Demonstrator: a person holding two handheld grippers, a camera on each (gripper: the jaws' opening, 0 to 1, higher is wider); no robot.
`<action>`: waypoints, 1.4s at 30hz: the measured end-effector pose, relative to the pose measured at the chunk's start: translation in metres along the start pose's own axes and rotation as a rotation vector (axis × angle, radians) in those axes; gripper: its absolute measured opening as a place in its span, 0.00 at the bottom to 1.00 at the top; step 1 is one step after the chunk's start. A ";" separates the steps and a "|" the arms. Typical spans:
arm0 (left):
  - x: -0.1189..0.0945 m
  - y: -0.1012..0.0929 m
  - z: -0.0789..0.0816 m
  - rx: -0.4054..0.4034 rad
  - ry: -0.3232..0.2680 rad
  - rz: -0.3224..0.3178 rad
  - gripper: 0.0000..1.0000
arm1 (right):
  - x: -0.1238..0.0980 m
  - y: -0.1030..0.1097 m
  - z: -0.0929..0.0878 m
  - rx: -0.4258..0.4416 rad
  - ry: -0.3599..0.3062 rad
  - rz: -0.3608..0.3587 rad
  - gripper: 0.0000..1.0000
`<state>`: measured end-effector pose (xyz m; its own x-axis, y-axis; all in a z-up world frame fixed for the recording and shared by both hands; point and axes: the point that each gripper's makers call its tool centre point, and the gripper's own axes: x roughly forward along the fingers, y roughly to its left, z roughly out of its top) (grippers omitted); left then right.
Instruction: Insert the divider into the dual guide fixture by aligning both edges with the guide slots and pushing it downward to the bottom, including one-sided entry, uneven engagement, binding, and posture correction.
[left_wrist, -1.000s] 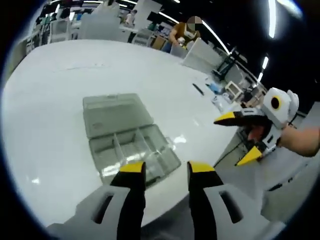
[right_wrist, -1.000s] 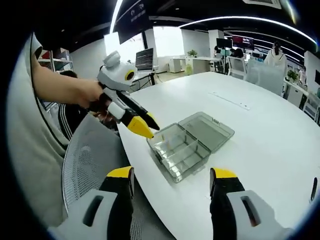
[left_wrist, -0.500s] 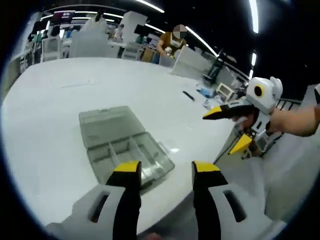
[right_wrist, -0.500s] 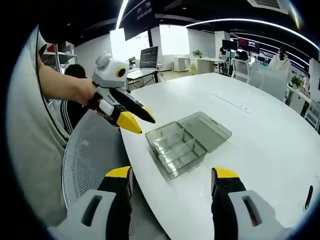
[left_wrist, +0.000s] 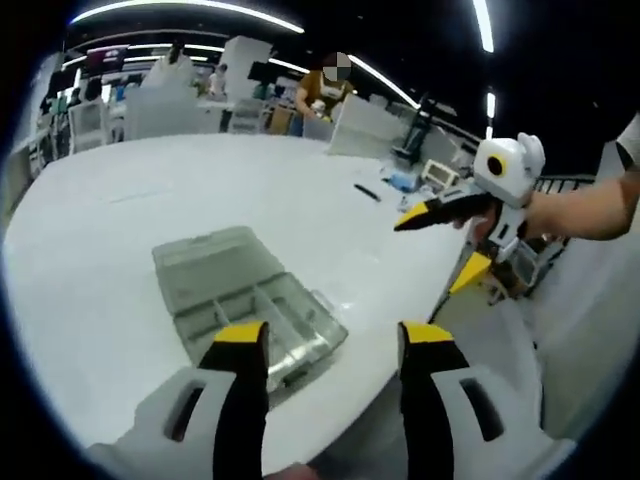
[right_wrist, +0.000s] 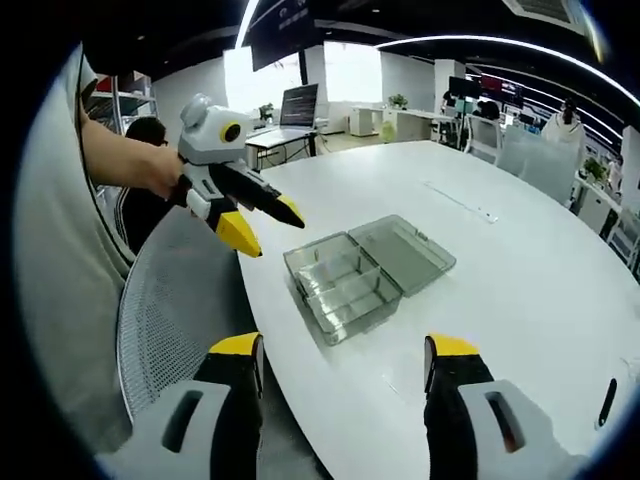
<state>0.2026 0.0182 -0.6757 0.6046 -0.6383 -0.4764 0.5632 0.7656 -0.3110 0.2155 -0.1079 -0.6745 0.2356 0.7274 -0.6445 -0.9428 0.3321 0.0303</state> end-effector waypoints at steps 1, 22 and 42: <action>0.000 -0.001 0.001 0.006 -0.007 -0.003 0.54 | 0.000 -0.001 -0.001 -0.004 0.004 0.001 0.63; 0.003 -0.006 0.003 0.133 -0.017 -0.019 0.73 | -0.011 -0.048 -0.049 -0.075 0.125 -0.060 0.63; 0.004 -0.006 0.006 0.165 -0.006 -0.041 0.75 | -0.029 -0.109 -0.107 -0.019 0.282 -0.114 0.61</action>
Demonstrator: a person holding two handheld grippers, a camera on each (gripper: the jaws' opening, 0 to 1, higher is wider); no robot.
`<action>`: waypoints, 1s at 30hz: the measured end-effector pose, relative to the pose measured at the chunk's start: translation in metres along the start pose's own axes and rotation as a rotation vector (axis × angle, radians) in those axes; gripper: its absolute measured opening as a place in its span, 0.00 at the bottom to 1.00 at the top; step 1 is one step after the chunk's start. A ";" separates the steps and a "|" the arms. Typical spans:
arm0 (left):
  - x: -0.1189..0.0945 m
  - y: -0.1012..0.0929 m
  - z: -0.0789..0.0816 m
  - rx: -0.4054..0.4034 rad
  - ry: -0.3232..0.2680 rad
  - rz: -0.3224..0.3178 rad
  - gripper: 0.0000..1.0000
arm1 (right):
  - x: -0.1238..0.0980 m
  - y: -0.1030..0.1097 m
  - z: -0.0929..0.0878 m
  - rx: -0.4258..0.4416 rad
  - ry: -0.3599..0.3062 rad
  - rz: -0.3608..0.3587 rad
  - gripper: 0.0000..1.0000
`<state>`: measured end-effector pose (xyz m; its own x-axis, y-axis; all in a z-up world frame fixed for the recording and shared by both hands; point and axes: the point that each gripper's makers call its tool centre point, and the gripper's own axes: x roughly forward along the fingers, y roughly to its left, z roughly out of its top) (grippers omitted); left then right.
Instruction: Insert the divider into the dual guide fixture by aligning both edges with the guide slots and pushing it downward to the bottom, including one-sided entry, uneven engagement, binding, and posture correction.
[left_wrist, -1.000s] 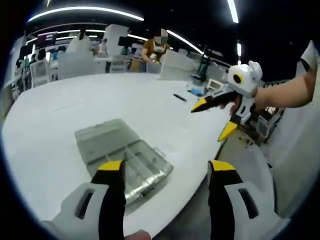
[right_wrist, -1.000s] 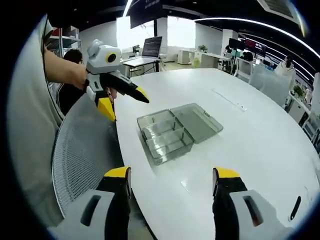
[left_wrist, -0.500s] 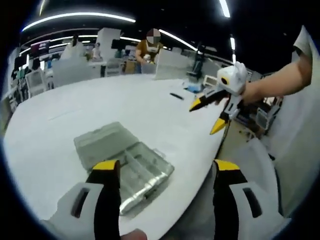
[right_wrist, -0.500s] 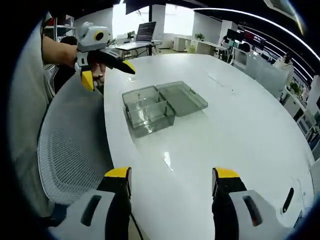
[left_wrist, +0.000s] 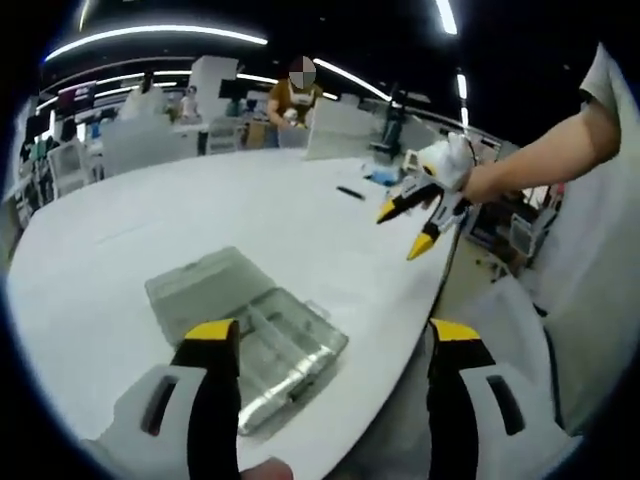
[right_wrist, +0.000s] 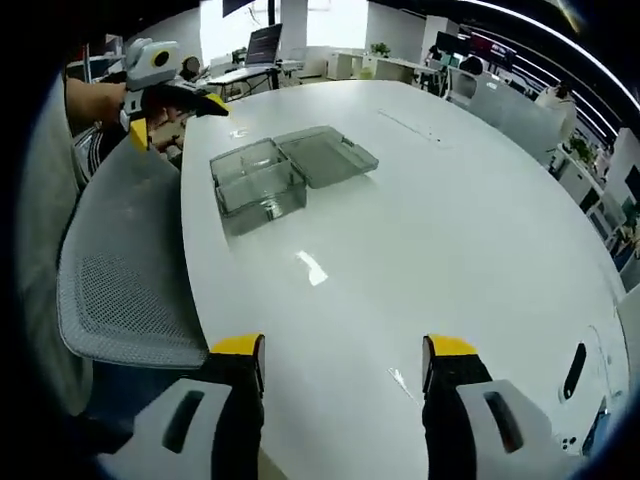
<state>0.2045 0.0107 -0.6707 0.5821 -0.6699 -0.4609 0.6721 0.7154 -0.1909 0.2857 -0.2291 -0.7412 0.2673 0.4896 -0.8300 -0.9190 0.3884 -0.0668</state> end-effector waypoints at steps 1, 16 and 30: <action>0.000 0.000 0.000 0.001 -0.001 -0.001 0.76 | 0.001 -0.002 -0.001 -0.004 0.001 -0.001 0.61; 0.000 0.000 0.006 0.014 -0.003 -0.003 0.77 | 0.014 -0.034 -0.026 -0.079 0.112 0.023 0.58; 0.005 0.000 0.009 0.023 -0.003 -0.009 0.77 | 0.034 -0.047 -0.038 -0.167 0.190 0.079 0.54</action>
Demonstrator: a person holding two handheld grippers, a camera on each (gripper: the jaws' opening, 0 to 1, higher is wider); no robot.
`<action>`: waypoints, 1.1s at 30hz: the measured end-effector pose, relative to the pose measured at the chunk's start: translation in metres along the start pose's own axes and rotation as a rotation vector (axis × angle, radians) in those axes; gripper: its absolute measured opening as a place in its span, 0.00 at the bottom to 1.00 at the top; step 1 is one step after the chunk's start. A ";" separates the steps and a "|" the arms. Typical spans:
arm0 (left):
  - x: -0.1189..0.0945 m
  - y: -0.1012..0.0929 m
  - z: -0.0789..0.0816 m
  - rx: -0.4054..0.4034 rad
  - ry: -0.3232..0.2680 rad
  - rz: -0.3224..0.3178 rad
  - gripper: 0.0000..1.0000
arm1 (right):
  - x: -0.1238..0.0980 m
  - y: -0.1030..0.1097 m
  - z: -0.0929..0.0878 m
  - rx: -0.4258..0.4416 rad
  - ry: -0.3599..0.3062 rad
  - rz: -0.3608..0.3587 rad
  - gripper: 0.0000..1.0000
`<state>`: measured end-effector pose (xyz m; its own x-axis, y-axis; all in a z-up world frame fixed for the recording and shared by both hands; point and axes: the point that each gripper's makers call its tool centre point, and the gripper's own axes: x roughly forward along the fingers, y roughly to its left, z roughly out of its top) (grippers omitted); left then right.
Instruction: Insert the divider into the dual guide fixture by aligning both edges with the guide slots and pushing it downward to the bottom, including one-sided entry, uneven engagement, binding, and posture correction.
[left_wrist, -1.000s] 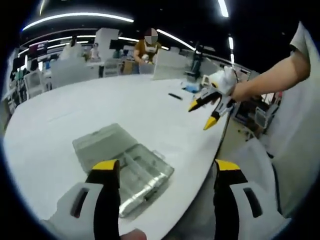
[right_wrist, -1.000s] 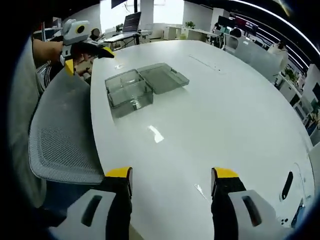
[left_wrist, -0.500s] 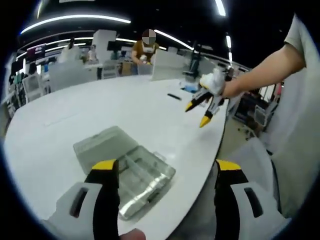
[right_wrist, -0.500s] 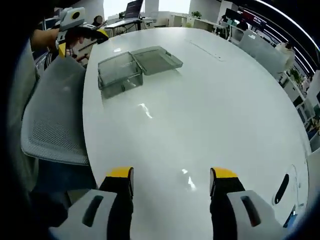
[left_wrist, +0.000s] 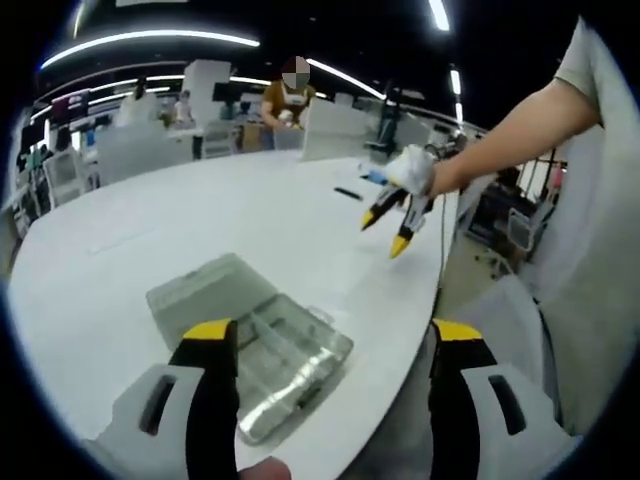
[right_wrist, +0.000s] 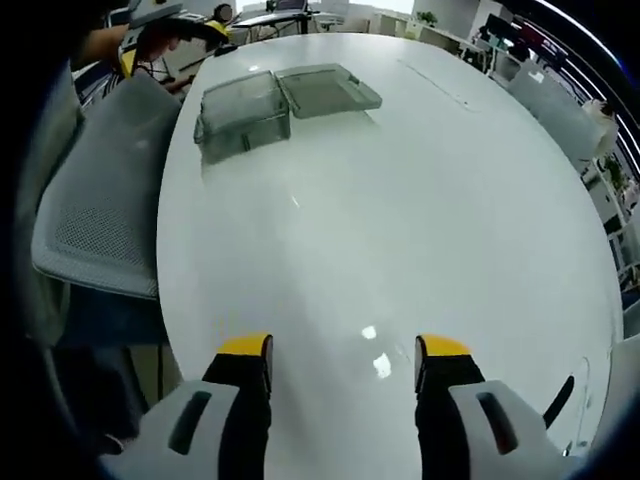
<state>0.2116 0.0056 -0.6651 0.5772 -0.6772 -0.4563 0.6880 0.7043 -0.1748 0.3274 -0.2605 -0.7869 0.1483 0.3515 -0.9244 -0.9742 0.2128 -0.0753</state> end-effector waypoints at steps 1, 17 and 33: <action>0.000 0.000 0.000 -0.001 0.001 0.000 0.77 | 0.001 0.000 -0.001 -0.007 0.006 0.003 0.54; 0.003 0.003 -0.002 -0.011 0.004 0.006 0.77 | 0.018 -0.011 -0.014 -0.081 0.081 0.059 0.46; 0.004 0.005 0.001 -0.011 -0.006 0.019 0.77 | 0.028 -0.014 -0.023 -0.161 0.150 0.110 0.40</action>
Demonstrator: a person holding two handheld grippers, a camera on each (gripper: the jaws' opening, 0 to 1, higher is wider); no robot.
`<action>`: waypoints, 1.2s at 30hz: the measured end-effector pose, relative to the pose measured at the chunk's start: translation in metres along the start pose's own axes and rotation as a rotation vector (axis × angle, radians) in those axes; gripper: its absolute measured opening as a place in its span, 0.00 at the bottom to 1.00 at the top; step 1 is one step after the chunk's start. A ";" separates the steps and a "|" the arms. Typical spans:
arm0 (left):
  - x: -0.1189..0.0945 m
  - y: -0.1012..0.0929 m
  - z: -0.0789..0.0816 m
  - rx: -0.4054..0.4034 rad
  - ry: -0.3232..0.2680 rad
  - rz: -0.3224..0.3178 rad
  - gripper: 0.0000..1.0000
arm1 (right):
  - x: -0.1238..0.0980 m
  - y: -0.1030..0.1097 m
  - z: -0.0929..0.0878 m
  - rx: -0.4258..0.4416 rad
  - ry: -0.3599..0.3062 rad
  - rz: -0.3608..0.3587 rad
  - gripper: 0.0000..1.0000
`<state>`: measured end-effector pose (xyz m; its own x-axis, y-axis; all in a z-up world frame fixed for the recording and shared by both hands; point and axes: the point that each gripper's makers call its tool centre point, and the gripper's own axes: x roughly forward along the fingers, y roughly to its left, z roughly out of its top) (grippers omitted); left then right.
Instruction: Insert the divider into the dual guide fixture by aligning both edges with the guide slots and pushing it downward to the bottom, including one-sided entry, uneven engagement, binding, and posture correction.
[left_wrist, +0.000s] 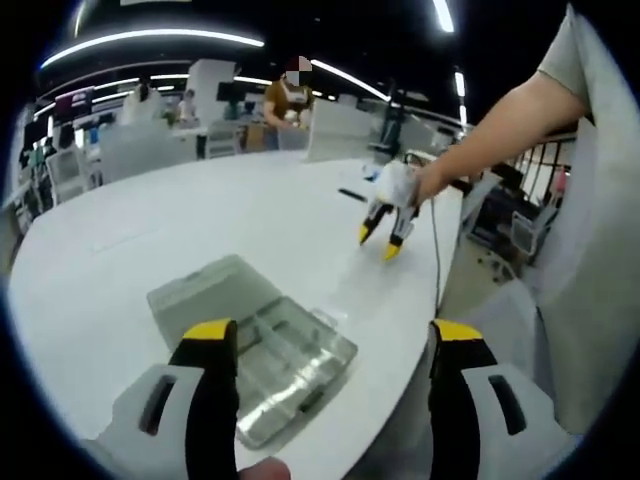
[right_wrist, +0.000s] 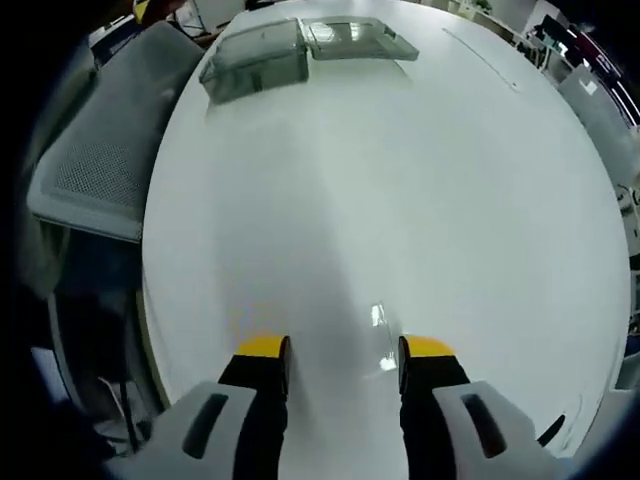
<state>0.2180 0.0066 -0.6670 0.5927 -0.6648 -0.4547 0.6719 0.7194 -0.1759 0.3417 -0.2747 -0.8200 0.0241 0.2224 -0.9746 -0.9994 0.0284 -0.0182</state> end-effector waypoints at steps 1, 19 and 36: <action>0.000 0.000 0.000 0.000 -0.001 0.000 0.77 | 0.000 0.000 -0.001 -0.002 0.003 0.003 0.39; 0.002 -0.002 0.000 -0.008 0.008 0.005 0.77 | 0.000 -0.004 -0.001 -0.006 0.002 0.015 0.30; 0.004 -0.001 0.000 -0.016 0.007 -0.003 0.77 | 0.001 0.003 0.001 -0.005 0.005 0.019 0.28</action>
<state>0.2200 0.0029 -0.6689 0.5874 -0.6659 -0.4599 0.6669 0.7202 -0.1911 0.3392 -0.2737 -0.8203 0.0051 0.2180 -0.9759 -0.9998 0.0196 -0.0008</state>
